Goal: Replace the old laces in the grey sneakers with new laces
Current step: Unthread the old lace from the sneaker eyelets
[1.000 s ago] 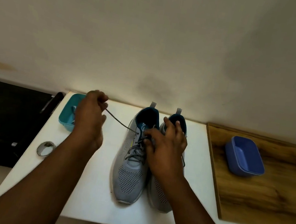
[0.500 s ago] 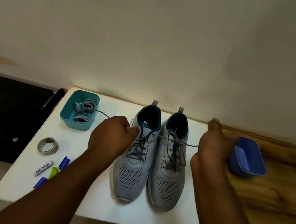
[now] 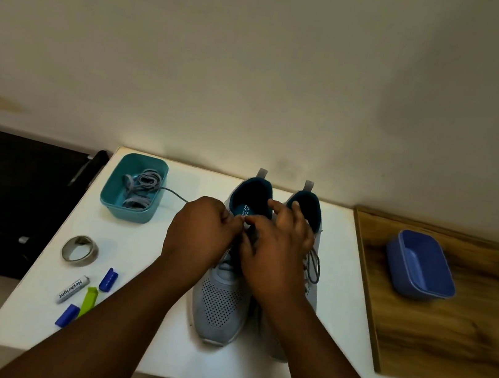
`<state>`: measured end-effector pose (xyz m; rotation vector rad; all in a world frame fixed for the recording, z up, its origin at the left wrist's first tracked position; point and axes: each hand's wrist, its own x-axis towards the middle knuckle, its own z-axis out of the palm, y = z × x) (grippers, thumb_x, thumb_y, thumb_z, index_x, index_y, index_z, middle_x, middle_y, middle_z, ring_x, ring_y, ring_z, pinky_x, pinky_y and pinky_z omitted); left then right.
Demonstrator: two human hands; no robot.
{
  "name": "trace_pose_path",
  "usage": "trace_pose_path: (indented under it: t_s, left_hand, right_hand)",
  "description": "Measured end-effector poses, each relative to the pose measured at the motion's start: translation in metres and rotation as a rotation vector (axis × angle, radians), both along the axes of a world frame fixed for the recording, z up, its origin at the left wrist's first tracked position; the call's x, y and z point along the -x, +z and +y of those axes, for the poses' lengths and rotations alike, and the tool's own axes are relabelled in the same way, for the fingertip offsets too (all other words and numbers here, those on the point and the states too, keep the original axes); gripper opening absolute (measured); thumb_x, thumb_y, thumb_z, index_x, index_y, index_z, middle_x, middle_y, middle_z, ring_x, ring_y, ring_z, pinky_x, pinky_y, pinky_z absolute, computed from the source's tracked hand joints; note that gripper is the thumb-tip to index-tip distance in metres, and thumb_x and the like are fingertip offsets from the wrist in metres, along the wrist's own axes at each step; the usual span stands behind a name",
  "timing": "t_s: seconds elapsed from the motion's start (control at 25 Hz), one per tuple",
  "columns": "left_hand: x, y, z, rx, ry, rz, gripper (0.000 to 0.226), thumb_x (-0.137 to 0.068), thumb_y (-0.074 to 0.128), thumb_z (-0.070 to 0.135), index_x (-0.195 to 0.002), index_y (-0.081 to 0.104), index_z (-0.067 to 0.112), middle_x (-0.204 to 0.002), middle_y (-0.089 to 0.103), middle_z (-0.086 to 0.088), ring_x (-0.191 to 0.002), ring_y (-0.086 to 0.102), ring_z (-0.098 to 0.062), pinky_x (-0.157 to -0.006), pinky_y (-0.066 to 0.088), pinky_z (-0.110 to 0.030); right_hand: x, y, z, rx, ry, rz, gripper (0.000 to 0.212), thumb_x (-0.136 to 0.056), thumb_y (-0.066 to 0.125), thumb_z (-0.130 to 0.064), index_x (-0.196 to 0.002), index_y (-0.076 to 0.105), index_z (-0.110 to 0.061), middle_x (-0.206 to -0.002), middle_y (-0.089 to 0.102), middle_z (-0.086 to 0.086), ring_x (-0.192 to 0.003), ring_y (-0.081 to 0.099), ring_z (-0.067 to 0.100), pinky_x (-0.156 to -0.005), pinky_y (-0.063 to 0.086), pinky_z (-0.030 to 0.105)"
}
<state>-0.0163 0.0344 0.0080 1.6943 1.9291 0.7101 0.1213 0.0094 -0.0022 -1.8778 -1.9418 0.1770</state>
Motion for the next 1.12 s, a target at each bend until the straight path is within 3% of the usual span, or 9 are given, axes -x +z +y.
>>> trace_pose_path:
  t_s: [0.2,0.36,0.44,0.56,0.68,0.8,0.92,1.04,1.12]
  left_hand:
    - [0.002,0.001,0.000,-0.021,-0.054,-0.026,0.036,-0.091,0.065,0.041,-0.064,0.063,0.018,-0.060,0.061,0.003,-0.059,0.057,-0.009,-0.053,0.034,-0.026]
    - [0.018,0.004,0.003,-0.049,0.004,0.013,0.035,-0.092,0.064,0.038,-0.062,0.058,0.020,-0.059,0.057,0.005,-0.058,0.052,-0.007,-0.051,0.029,-0.024]
    - [0.023,0.003,0.003,-0.045,-0.009,-0.005,0.035,-0.092,0.065,0.038,-0.062,0.060,0.019,-0.059,0.056,0.004,-0.057,0.053,-0.009,-0.051,0.029,-0.025]
    - [0.021,0.000,0.002,-0.040,-0.067,-0.053,0.034,-0.093,0.065,0.038,-0.065,0.064,0.018,-0.061,0.060,0.003,-0.060,0.056,-0.011,-0.053,0.033,-0.026]
    - [0.022,-0.003,0.002,-0.018,-0.091,-0.110,0.034,-0.094,0.065,0.038,-0.067,0.066,0.018,-0.065,0.065,0.001,-0.064,0.061,-0.016,-0.059,0.044,-0.031]
    - [0.025,-0.005,0.002,0.000,-0.069,-0.125,0.035,-0.092,0.066,0.040,-0.066,0.068,0.016,-0.065,0.067,0.000,-0.064,0.063,-0.016,-0.062,0.049,-0.032]
    - [0.026,-0.001,-0.001,0.002,0.010,-0.068,0.037,-0.090,0.066,0.040,-0.061,0.063,0.018,-0.058,0.061,0.003,-0.059,0.059,-0.012,-0.052,0.036,-0.027]
    - [0.022,0.003,-0.005,-0.007,0.035,-0.014,0.039,-0.088,0.065,0.041,-0.057,0.057,0.018,-0.054,0.056,0.003,-0.055,0.056,-0.012,-0.050,0.031,-0.025]
    - [0.020,0.005,-0.006,0.000,0.010,-0.008,0.038,-0.089,0.065,0.042,-0.059,0.057,0.021,-0.057,0.057,0.006,-0.058,0.055,-0.009,-0.051,0.031,-0.024]
  right_hand:
    - [0.000,-0.006,0.002,-0.021,0.018,0.037,0.012,-0.092,0.064,-0.033,-0.100,0.074,-0.035,-0.157,0.042,-0.001,-0.155,0.015,0.031,-0.124,0.008,0.057]
    - [-0.002,0.000,-0.005,-0.105,-0.161,0.271,0.026,-0.091,0.047,-0.039,-0.097,0.068,-0.026,-0.146,0.048,0.000,-0.143,0.036,0.027,-0.118,0.025,0.055]
    - [-0.004,0.003,-0.007,-0.083,-0.218,0.181,0.039,-0.090,0.035,-0.044,-0.105,0.066,-0.025,-0.148,0.047,0.004,-0.143,0.034,0.030,-0.119,0.022,0.054]
    - [-0.001,0.005,-0.004,-0.056,-0.056,0.021,0.037,-0.092,0.044,-0.041,-0.123,0.062,-0.030,-0.162,0.031,0.007,-0.154,0.013,0.034,-0.124,0.010,0.057]
    - [0.008,0.001,0.005,-0.022,0.086,-0.070,0.022,-0.098,0.054,-0.043,-0.112,0.070,-0.036,-0.165,0.031,0.000,-0.156,0.008,0.033,-0.124,0.004,0.057]
    - [0.006,-0.002,0.007,-0.062,-0.025,0.110,0.019,-0.101,0.054,-0.038,-0.099,0.071,-0.032,-0.151,0.049,-0.003,-0.151,0.025,0.028,-0.124,0.008,0.055]
    - [-0.010,0.002,0.004,-0.242,-0.302,0.264,0.025,-0.103,0.042,-0.030,-0.105,0.064,-0.021,-0.134,0.055,0.007,-0.129,0.049,0.029,-0.112,0.036,0.054]
    - [-0.023,0.004,0.000,-0.027,-0.695,0.594,0.024,-0.105,0.045,-0.026,-0.117,0.062,-0.014,-0.137,0.049,0.011,-0.125,0.051,0.032,-0.106,0.039,0.045]
    - [-0.015,0.007,-0.005,-0.030,-0.621,0.518,0.027,-0.101,0.054,-0.023,-0.127,0.058,-0.018,-0.148,0.042,0.011,-0.136,0.044,0.034,-0.113,0.036,0.049]
